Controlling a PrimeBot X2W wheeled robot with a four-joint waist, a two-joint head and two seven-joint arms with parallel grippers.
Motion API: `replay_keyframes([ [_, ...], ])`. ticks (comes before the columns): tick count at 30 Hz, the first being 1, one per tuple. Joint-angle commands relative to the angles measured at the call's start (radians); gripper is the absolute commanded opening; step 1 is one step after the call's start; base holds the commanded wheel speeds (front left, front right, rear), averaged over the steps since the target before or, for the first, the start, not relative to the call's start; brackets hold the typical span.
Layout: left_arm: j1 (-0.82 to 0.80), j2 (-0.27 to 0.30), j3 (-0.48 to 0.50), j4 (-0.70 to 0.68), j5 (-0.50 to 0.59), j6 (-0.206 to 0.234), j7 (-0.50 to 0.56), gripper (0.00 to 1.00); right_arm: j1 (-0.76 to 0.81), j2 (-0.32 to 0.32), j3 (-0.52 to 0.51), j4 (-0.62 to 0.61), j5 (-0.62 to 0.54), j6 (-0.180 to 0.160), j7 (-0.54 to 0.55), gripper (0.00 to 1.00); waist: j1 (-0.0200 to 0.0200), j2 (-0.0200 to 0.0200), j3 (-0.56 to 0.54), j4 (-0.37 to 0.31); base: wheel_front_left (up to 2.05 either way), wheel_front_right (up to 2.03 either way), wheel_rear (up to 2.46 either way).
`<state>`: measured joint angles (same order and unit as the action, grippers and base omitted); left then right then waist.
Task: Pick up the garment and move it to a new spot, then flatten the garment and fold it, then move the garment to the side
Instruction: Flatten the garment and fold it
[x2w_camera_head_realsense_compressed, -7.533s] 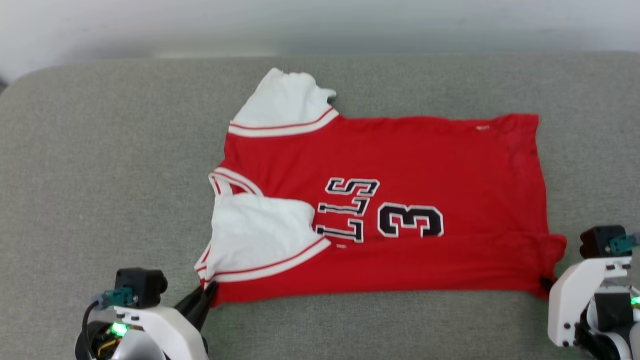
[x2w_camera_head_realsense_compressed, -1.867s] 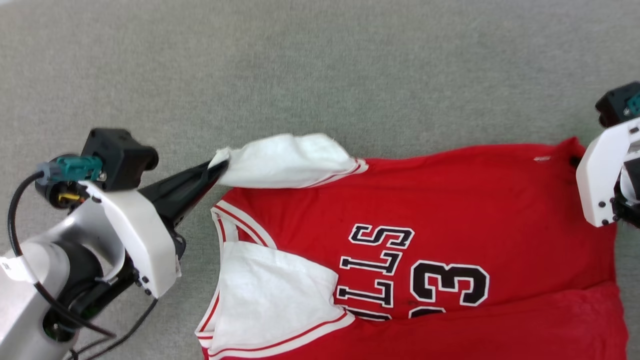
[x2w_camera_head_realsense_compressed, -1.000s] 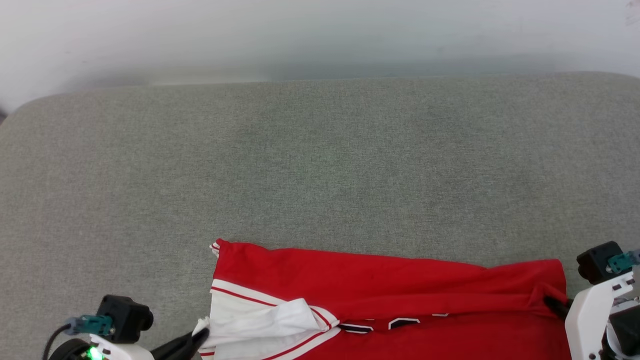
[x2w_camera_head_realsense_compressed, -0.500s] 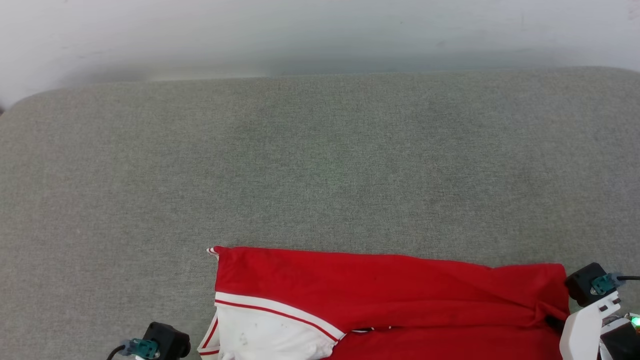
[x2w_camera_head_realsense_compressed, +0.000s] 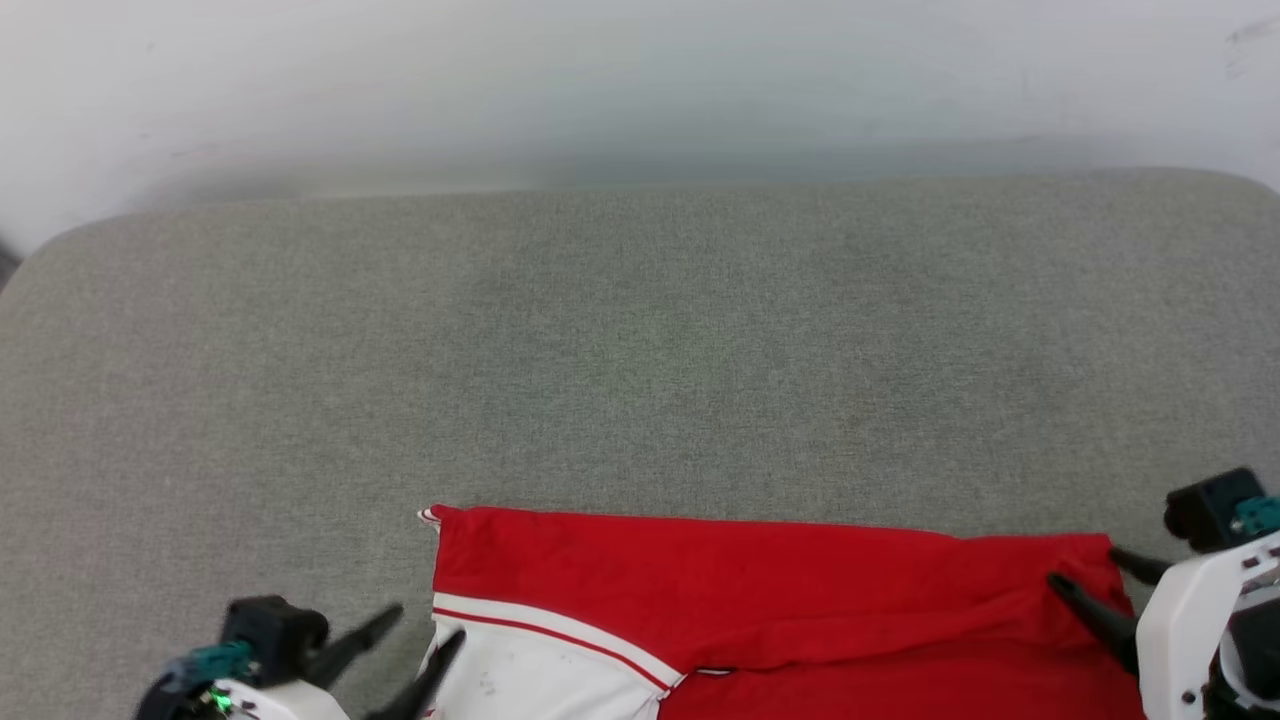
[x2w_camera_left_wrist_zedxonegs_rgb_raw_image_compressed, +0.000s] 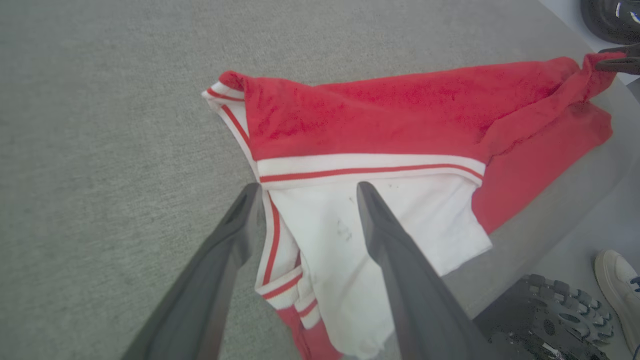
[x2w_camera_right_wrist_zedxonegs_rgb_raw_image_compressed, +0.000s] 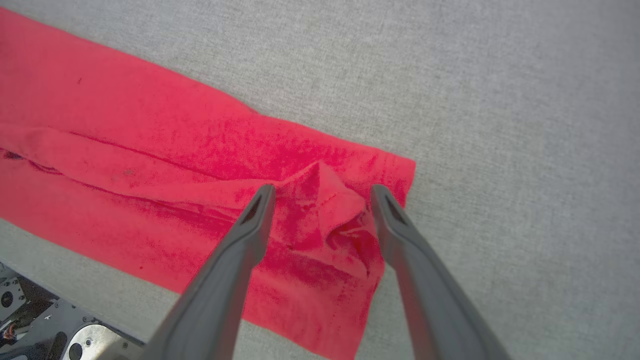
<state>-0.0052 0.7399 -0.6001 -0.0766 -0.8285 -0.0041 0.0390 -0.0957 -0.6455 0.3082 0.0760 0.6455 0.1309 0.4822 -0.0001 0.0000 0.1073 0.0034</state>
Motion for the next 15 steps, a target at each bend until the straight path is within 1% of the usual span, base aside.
replay_keyframes([
  [1, -0.014, -0.01, 0.029, -0.014, 0.005, 0.02, -0.041, 1.0, -0.002, 0.017, -0.031, -0.026, 0.009, 0.0, 0.01, 1.0, 0.0001, 0.0, -0.013, -0.002, 0.0, 0.0, 0.0],
  [5, 0.002, -0.042, 0.109, -0.035, -0.012, 0.071, -0.16, 1.0, 0.026, 0.071, -0.128, -0.078, 0.021, 0.0, 0.045, 1.0, 0.0001, 0.0, -0.025, -0.004, 0.0, 0.0, 0.0],
  [9, 0.027, -0.091, 0.185, -0.043, -0.015, 0.12, -0.268, 1.0, 0.063, 0.138, -0.234, -0.1, -0.037, 0.0, 0.087, 1.0, 0.0001, 0.0, -0.028, -0.004, 0.0, 0.0, 0.0],
  [10, 0.027, -0.091, 0.185, -0.043, -0.015, 0.12, -0.268, 1.0, 0.063, 0.138, -0.234, -0.1, -0.037, 0.0, 0.087, 1.0, 0.0001, 0.0, -0.028, -0.004, 0.0, 0.0, 0.0],
  [12, 0.045, -0.127, 0.225, -0.043, -0.013, 0.135, -0.291, 1.0, 0.085, 0.18, -0.284, -0.099, -0.065, 0.0, 0.114, 1.0, 0.0001, 0.0, -0.027, -0.004, 0.0, 0.0, 0.0],
  [15, 0.068, -0.18, 0.297, -0.046, 0.027, 0.141, -0.304, 1.0, 0.114, 0.244, -0.367, -0.086, -0.117, 0.0, 0.154, 1.0, 0.0001, 0.0, -0.023, 0.002, 0.0, 0.0, 0.0],
])
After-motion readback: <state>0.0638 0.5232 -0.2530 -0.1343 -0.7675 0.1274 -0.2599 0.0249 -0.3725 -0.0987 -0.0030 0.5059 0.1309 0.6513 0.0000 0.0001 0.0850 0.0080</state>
